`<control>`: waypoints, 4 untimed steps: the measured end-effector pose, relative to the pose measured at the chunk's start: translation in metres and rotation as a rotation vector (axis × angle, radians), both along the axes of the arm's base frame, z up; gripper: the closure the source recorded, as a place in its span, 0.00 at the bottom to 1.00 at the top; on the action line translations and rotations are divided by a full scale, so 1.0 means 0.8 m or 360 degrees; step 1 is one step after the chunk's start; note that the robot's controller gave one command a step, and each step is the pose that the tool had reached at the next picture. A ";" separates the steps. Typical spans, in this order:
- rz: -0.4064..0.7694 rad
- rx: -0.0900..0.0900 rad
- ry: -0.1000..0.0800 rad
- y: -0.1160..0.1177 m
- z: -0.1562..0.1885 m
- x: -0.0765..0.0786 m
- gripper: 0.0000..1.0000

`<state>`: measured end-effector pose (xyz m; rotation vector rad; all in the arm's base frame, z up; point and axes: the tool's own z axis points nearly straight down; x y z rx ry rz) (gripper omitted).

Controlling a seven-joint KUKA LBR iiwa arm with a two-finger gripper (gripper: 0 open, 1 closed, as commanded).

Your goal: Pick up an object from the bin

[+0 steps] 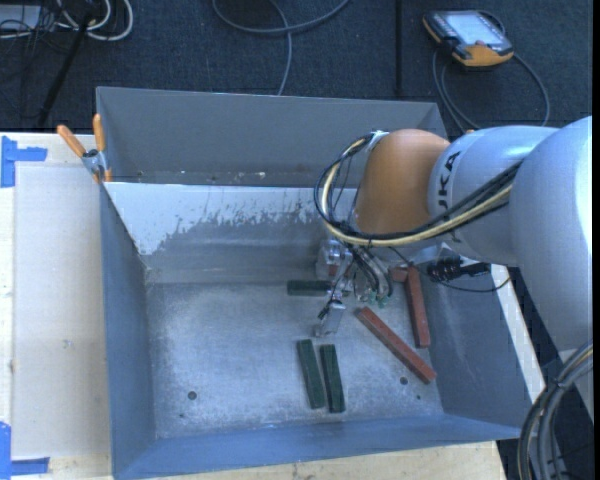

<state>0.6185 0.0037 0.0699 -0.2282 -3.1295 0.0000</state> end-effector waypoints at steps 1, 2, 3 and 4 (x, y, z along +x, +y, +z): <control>0.0001 -0.0001 -0.0008 0.000 0.002 0.002 1.00; 0.0001 -0.0001 -0.0008 0.000 0.002 0.002 1.00; -0.0071 -0.0001 -0.0007 -0.076 0.093 -0.017 1.00; -0.0070 -0.0001 -0.0007 -0.076 0.093 -0.017 1.00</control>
Offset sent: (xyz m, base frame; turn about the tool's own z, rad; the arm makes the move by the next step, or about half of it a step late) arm 0.0000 0.0000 0.0000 0.0000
